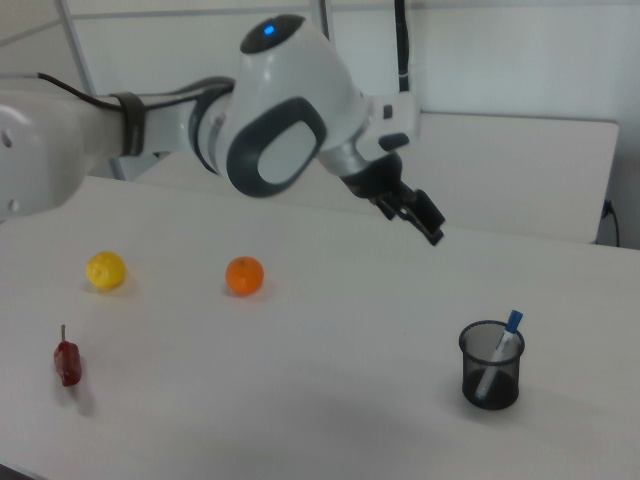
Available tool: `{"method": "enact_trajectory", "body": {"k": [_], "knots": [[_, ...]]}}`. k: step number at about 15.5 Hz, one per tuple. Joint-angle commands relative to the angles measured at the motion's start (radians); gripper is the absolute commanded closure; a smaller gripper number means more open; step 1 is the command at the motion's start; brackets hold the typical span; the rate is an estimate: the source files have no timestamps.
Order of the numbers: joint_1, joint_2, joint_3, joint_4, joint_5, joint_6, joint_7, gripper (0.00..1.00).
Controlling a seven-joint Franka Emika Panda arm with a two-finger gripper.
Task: Take marker pen
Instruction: 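Move the gripper over the black mesh pen cup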
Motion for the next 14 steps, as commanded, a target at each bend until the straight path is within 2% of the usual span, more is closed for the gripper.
{"method": "enact_trajectory", "body": {"k": [1, 8, 14], "knots": [[-0.019, 0.058, -0.027, -0.035, -0.002, 0.127, 0.018, 0.0], [-0.1, 0.216, -0.027, -0.027, 0.0, 0.393, 0.017, 0.04], [-0.113, 0.269, -0.025, -0.026, -0.005, 0.476, 0.014, 0.22]]}}
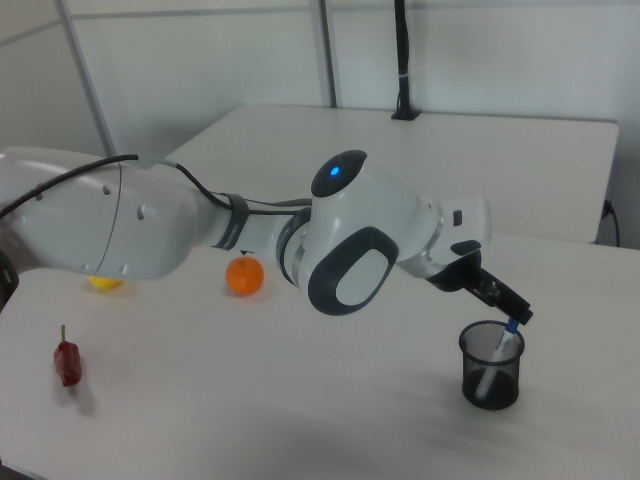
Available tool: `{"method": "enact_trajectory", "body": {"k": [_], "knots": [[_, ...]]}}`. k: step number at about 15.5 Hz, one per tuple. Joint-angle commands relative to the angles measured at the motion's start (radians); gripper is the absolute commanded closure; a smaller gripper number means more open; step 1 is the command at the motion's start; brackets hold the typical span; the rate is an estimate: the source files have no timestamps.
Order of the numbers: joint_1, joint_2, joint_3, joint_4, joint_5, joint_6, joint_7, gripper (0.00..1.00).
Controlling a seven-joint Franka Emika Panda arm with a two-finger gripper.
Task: Take marker pen
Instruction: 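Lower the gripper and grasp the blue-capped white marker in the cup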
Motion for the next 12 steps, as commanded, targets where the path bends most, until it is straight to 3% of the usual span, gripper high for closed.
{"method": "enact_trajectory", "body": {"k": [1, 5, 12], "knots": [[0.004, 0.011, -0.005, 0.003, -0.003, 0.022, 0.011, 0.26], [0.003, 0.038, -0.005, 0.023, -0.014, 0.023, 0.001, 0.41], [-0.01, 0.101, 0.0, 0.041, -0.013, 0.117, 0.001, 0.42]]}}
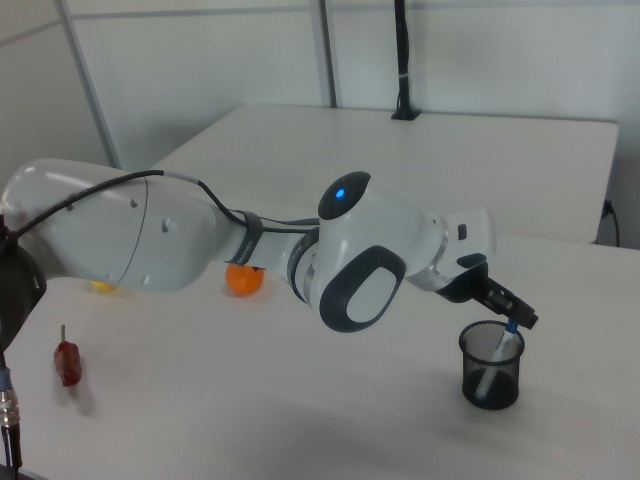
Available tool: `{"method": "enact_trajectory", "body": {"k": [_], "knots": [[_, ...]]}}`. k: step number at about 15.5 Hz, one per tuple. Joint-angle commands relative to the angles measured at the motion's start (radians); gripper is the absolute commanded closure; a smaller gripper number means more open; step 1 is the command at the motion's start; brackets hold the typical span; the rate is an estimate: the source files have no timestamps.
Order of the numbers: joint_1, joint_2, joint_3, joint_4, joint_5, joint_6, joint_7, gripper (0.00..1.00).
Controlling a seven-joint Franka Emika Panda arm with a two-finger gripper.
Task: Take marker pen
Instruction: 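Lower the gripper and grasp the blue-capped white marker in the cup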
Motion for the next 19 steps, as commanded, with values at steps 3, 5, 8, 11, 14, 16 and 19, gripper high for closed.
{"method": "enact_trajectory", "body": {"k": [3, 5, 8, 11, 14, 16, 19], "knots": [[-0.003, 0.036, -0.002, 0.024, -0.014, 0.027, 0.001, 0.43], [-0.003, 0.047, -0.002, 0.024, -0.017, 0.029, -0.004, 0.51], [-0.006, 0.05, 0.0, 0.024, -0.029, 0.029, -0.01, 0.85], [-0.006, 0.049, 0.0, 0.024, -0.029, 0.029, -0.01, 1.0], [-0.006, 0.035, 0.0, 0.024, -0.029, 0.029, -0.009, 1.0], [-0.006, -0.011, 0.0, 0.024, -0.028, 0.027, -0.004, 1.0], [-0.003, -0.091, 0.004, 0.014, -0.018, 0.013, 0.001, 1.0]]}}
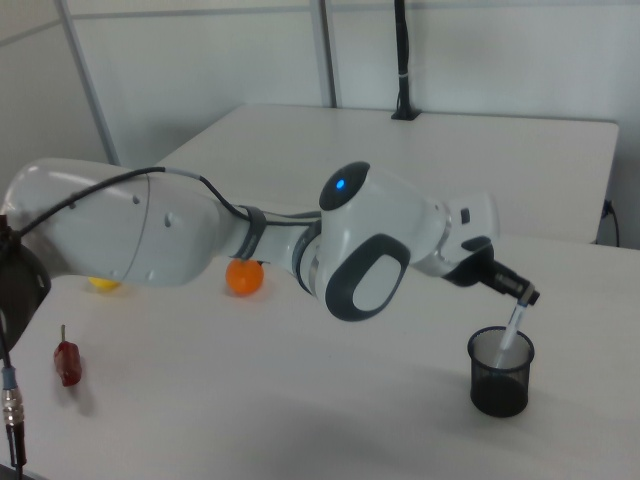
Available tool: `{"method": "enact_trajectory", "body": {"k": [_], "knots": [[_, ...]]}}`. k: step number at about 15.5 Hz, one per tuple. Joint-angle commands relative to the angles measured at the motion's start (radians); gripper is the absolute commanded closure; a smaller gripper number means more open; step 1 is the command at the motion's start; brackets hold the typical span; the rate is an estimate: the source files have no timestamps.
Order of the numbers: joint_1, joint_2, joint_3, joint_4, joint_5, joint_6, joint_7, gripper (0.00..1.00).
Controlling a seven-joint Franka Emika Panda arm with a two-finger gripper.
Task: Take marker pen
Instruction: 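Lift the marker up out of the pen cup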
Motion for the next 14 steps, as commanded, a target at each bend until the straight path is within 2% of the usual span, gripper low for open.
{"method": "enact_trajectory", "body": {"k": [1, 4, 8, 11, 14], "knots": [[0.004, -0.131, 0.005, -0.04, 0.001, -0.004, 0.003, 1.0], [0.011, -0.211, 0.01, -0.044, 0.01, -0.01, 0.013, 1.0], [0.049, -0.3, 0.037, -0.037, 0.021, -0.12, 0.019, 1.0], [0.051, -0.371, 0.105, -0.037, 0.027, -0.316, 0.017, 1.0], [0.056, -0.414, 0.181, -0.036, 0.084, -0.491, 0.016, 1.0]]}}
